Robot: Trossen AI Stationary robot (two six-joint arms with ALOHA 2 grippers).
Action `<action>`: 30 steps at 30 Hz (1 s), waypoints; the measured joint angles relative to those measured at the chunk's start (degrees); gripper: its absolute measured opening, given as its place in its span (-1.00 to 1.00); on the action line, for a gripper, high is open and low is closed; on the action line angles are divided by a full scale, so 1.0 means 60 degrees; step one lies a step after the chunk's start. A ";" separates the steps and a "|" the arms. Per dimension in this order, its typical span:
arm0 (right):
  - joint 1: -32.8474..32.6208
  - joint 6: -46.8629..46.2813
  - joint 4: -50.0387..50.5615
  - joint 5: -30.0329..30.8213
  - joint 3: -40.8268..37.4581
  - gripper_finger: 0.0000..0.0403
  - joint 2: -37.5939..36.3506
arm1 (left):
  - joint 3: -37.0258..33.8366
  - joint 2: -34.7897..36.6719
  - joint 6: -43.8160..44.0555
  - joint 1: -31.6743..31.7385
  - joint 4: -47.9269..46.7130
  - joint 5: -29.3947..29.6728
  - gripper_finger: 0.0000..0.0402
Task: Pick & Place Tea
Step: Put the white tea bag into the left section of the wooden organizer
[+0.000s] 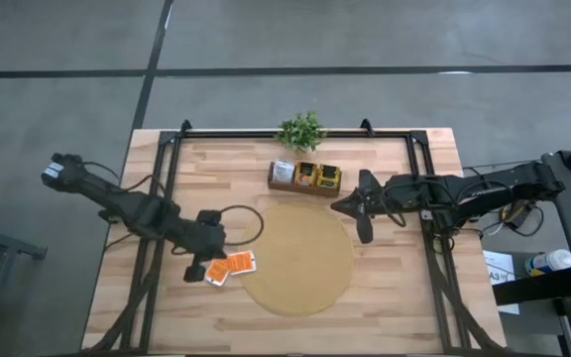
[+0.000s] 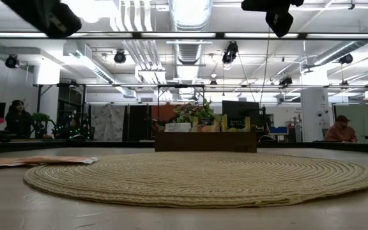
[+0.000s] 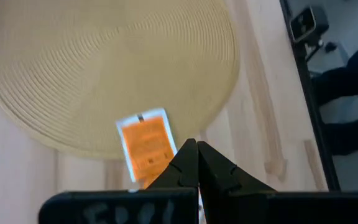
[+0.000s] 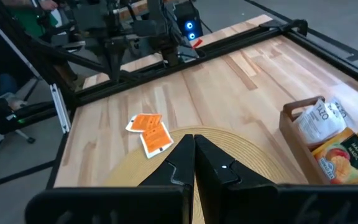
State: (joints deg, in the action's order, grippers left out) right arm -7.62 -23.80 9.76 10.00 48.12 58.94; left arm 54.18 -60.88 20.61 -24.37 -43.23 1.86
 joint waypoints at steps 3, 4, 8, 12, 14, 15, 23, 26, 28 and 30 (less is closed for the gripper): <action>-0.0004 -0.0174 0.0014 0.0000 0.0000 -0.96 0.0061 | -0.0201 -0.0062 0.0494 -0.0316 -0.0047 0.0070 -1.00; 0.0000 -0.0248 0.0011 0.0000 0.0000 -0.96 0.0080 | -0.0223 -0.0107 0.0601 -0.0411 -0.0049 0.0172 -1.00; -0.0004 -0.0294 0.0022 0.0000 0.0000 -0.96 0.0093 | -0.0177 -0.0406 0.0682 -0.0757 -0.0075 0.0508 -1.00; -0.0004 -0.0294 0.0028 0.0000 0.0000 -0.96 0.0088 | -0.0059 -0.0815 0.0685 -0.1040 -0.0366 0.0724 -1.00; -0.0004 -0.0293 0.0027 0.0000 0.0000 -0.96 0.0080 | -0.0030 -0.1043 0.0686 -0.1134 -0.0494 0.0934 -1.00; -0.0004 -0.0291 0.0029 0.0000 0.0000 -0.96 0.0076 | -0.0031 -0.1156 0.0689 -0.1151 -0.0585 0.1073 -1.00; -0.0004 -0.0291 0.0050 0.0000 0.0000 -0.96 0.0072 | -0.0034 -0.2179 0.1849 -0.1160 -0.0834 0.1851 -1.00; -0.0004 -0.0291 0.0051 0.0004 0.0000 -0.96 0.0072 | -0.0034 -0.2486 0.2066 -0.1160 -0.0836 0.1853 -1.00; -0.0004 -0.0291 0.0051 0.0000 0.0000 -0.96 0.0072 | -0.0034 -0.2669 0.2325 -0.1160 -0.0829 0.1853 -1.00; -0.0004 -0.0291 0.0051 0.0000 0.0000 -0.96 0.0072 | -0.0034 -0.2799 0.2432 -0.1160 -0.0782 0.1845 -0.99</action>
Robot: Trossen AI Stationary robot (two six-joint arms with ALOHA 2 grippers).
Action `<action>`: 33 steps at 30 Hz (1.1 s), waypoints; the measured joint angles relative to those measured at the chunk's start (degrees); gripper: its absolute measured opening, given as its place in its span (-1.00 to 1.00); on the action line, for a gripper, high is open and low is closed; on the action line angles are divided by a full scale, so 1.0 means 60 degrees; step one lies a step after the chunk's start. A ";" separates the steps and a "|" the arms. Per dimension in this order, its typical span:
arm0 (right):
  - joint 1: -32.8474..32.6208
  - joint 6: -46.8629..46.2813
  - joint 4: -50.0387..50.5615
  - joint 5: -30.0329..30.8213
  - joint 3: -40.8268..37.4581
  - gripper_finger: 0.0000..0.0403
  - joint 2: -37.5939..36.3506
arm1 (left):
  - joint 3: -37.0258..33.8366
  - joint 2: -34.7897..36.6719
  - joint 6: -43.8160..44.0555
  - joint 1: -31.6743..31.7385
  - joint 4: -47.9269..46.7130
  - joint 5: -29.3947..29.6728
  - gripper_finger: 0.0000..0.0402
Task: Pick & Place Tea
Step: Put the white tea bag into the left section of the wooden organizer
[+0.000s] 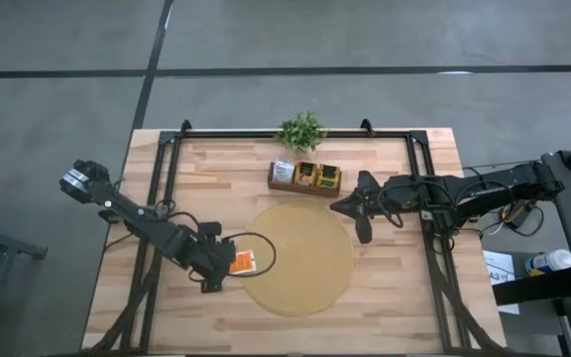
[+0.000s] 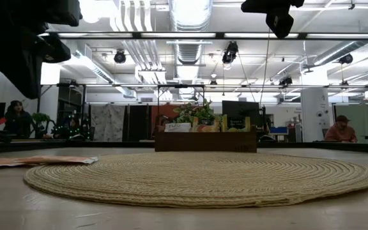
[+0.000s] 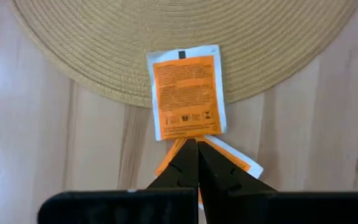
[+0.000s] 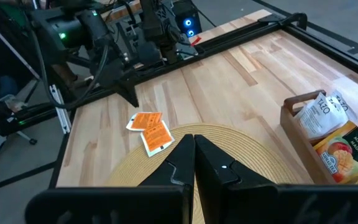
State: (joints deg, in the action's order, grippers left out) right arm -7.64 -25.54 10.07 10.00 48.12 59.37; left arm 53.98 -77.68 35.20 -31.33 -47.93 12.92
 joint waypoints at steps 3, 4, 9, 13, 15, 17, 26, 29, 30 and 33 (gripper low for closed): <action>0.0000 0.0000 0.0000 0.0000 0.0000 -0.96 0.0000 | 0.0000 -0.0101 -0.0109 0.0000 0.0112 -0.0346 -0.90; 0.0000 0.0000 0.0000 0.0000 0.0000 -0.96 0.0000 | 0.0000 -0.0138 -0.0094 0.0000 0.0135 -0.0489 -0.84; 0.0000 0.0026 0.0015 -0.0007 0.0000 -0.96 0.0000 | 0.0000 -0.0302 0.0362 0.0001 0.0179 -0.1039 -0.41; 0.0000 0.0167 0.0040 -0.0050 0.0000 -0.96 0.0000 | 0.0000 -0.0472 0.0715 0.0000 0.0376 -0.1629 -0.08; 0.0004 0.0395 0.0041 -0.0249 0.0000 -0.96 0.0000 | 0.0000 -0.0578 0.0721 0.0010 0.0489 -0.2134 0.02; 0.0001 0.0510 0.0047 -0.0409 0.0000 -0.96 0.0000 | 0.0002 -0.0710 0.0821 0.0015 0.0599 -0.2576 0.06; 0.0000 0.0562 0.0069 -0.0517 0.0000 -0.96 0.0000 | 0.0868 -0.1767 0.1815 0.0014 0.0527 -0.2677 0.06; 0.0000 0.0593 0.0073 -0.0535 0.0000 -0.96 0.0000 | 0.1456 -0.2237 0.1818 0.0011 0.0214 -0.2603 0.06; 0.0000 0.0610 0.0073 -0.0564 0.0000 -0.96 0.0000 | 0.1649 -0.2392 0.1814 0.0000 -0.0014 -0.2556 0.06; 0.0000 0.0654 0.0073 -0.0801 0.0000 -0.96 0.0000 | 0.2398 -0.2813 0.1871 -0.0004 -0.1315 -0.1977 0.06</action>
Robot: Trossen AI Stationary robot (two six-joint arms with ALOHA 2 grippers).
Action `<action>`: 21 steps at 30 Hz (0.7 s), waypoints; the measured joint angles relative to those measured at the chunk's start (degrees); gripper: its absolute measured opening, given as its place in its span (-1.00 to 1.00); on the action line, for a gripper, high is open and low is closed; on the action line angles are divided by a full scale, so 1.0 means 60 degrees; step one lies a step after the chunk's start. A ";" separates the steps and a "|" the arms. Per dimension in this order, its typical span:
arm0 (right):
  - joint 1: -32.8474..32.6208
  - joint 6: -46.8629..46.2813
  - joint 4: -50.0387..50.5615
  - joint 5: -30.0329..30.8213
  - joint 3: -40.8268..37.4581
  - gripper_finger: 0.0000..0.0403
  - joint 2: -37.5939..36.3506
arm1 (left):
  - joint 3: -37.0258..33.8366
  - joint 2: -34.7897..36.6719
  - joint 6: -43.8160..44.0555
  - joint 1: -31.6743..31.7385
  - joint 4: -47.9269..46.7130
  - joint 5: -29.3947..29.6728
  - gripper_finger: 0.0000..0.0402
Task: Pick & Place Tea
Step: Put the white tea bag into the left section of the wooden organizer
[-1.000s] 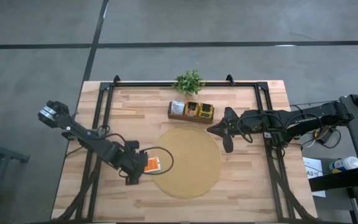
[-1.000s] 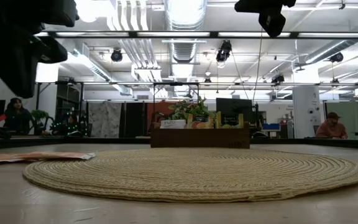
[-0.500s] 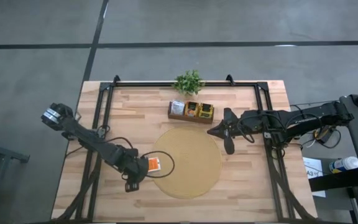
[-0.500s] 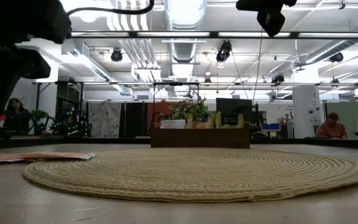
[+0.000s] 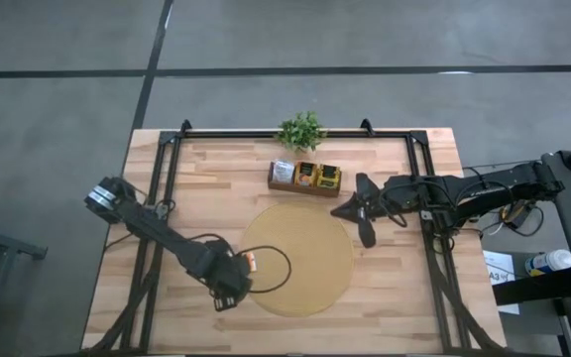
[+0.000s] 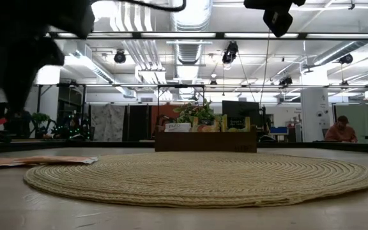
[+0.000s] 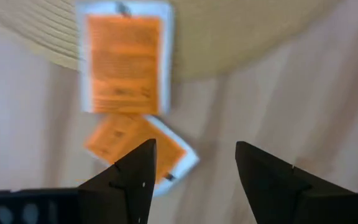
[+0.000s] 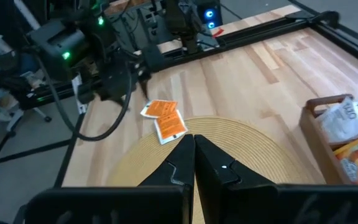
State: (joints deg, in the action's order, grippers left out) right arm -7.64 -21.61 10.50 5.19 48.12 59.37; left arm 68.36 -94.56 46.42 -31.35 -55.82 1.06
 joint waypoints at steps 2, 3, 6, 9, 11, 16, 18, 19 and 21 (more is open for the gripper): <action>0.0000 0.0105 0.0000 -0.0201 0.0000 -0.96 0.0000 | 0.0481 -0.0239 0.0132 0.0000 -0.0581 0.0583 0.06; 0.0000 0.0171 -0.0004 -0.0274 0.0000 -0.96 0.0000 | 0.0681 -0.0353 0.0190 0.0000 -0.0751 0.0855 0.06; 0.0000 0.0334 -0.0004 -0.0336 0.0000 -0.96 0.0000 | 0.1159 -0.0673 0.0215 0.0000 -0.0777 0.1592 0.06; 0.0000 0.0394 -0.0004 -0.0346 0.0000 -0.96 0.0000 | 0.1329 -0.1006 0.0275 -0.0001 -0.0804 0.1992 0.06; 0.0000 0.0442 -0.0002 -0.0350 0.0000 -0.96 0.0000 | 0.1315 -0.1275 0.0285 -0.0004 -0.0802 0.2000 0.06; 0.0000 0.0823 -0.0007 -0.0361 0.0000 -0.96 0.0000 | 0.1234 -0.1884 0.0357 -0.0017 -0.0912 0.2016 0.06; 0.0004 0.0935 -0.0009 -0.0361 0.0000 -0.96 0.0000 | 0.1225 -0.2125 0.0282 -0.0028 -0.1032 0.2020 0.06; 0.0006 0.0962 -0.0007 -0.0357 0.0000 -0.96 0.0000 | 0.1221 -0.2219 0.0273 -0.0033 -0.1103 0.2022 0.06; 0.0004 0.1042 -0.0009 -0.0352 0.0000 -0.96 0.0000 | 0.1220 -0.2365 0.0196 -0.0044 -0.1226 0.2089 0.06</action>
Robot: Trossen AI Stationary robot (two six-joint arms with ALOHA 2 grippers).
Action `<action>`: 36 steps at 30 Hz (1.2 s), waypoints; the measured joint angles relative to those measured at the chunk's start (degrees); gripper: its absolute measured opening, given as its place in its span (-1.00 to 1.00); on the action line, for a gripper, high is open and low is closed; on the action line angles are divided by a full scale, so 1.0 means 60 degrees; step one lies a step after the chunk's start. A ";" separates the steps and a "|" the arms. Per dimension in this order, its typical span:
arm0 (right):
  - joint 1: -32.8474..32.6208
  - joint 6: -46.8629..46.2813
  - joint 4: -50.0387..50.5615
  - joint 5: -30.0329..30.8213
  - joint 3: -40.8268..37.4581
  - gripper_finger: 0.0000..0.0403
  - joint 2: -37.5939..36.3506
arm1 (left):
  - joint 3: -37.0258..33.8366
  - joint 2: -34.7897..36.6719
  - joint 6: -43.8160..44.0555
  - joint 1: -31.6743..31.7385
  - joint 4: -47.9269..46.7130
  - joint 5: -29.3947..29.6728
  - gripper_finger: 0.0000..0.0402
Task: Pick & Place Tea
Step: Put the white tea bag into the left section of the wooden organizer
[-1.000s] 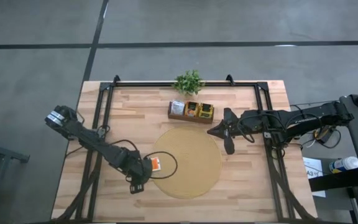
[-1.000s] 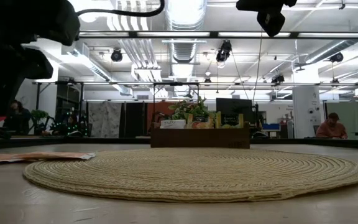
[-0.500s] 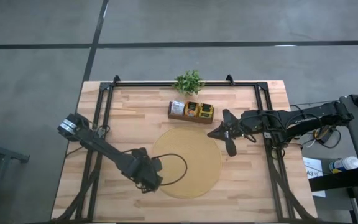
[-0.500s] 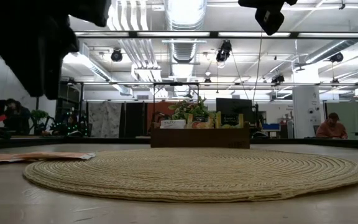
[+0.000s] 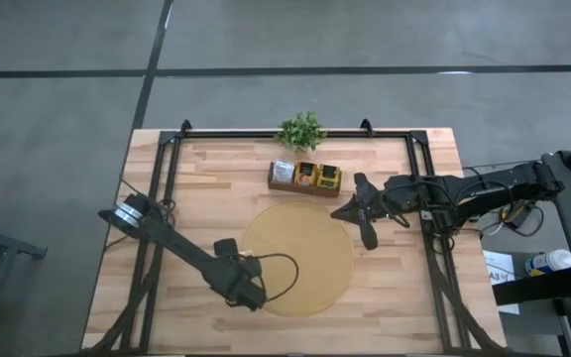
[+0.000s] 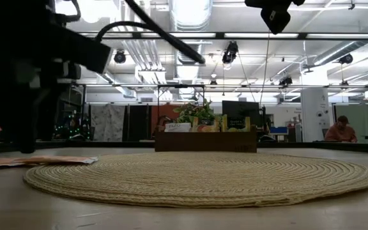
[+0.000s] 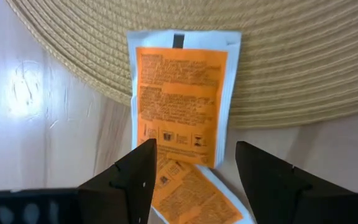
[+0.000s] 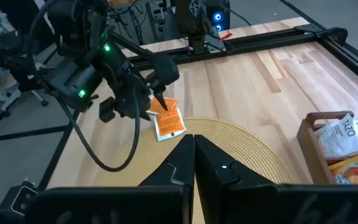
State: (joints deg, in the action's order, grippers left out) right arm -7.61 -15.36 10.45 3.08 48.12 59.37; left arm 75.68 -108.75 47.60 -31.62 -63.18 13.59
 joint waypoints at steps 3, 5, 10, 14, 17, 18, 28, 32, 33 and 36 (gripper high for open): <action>-0.0001 0.0066 -0.0002 0.0009 0.0000 -0.96 0.0000 | 0.0000 -0.0213 -0.0064 0.0000 -0.0022 0.0035 0.06; -0.0001 0.0106 -0.0002 0.0009 0.0000 -0.96 0.0000 | 0.0000 -0.0334 -0.0071 0.0002 -0.0011 0.0035 0.06; -0.0001 0.0298 0.0001 0.0013 0.0000 -0.96 -0.0002 | -0.0004 -0.0460 -0.0085 -0.0004 -0.0015 0.0034 0.06; 0.0003 0.0399 0.0001 0.0021 0.0000 -0.96 0.0000 | -0.0020 -0.0467 -0.0085 -0.0004 -0.0012 0.0101 0.06; -0.0001 0.0423 -0.0001 0.0146 0.0000 -0.96 0.0000 | -0.0108 -0.0467 -0.0085 -0.0007 -0.0004 0.0118 0.06; -0.0001 0.0423 0.0000 0.0204 0.0000 -0.96 0.0000 | -0.0155 -0.0467 -0.0085 -0.0007 -0.0002 0.0120 0.06; 0.0003 0.0426 -0.0002 0.0243 -0.0001 -0.96 0.0000 | -0.0576 -0.0412 -0.0030 -0.0018 0.0312 0.0207 0.06; 0.0003 0.0508 0.0001 0.0243 0.0000 -0.96 0.0000 | -0.0552 -0.0421 -0.0073 -0.0015 0.0315 0.0181 0.06; 0.0003 0.0545 -0.0002 0.0249 -0.0004 -0.96 0.0000 | -0.0543 -0.0425 -0.0076 -0.0015 0.0314 0.0177 0.06; 0.0003 0.0562 -0.0004 0.0264 -0.0002 -0.96 0.0000 | -0.0557 -0.0427 -0.0129 -0.0011 0.0357 0.0177 0.06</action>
State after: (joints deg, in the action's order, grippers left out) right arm -7.60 -11.99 10.43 4.67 48.11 59.37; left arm 72.34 -111.31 46.83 -31.68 -61.04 14.66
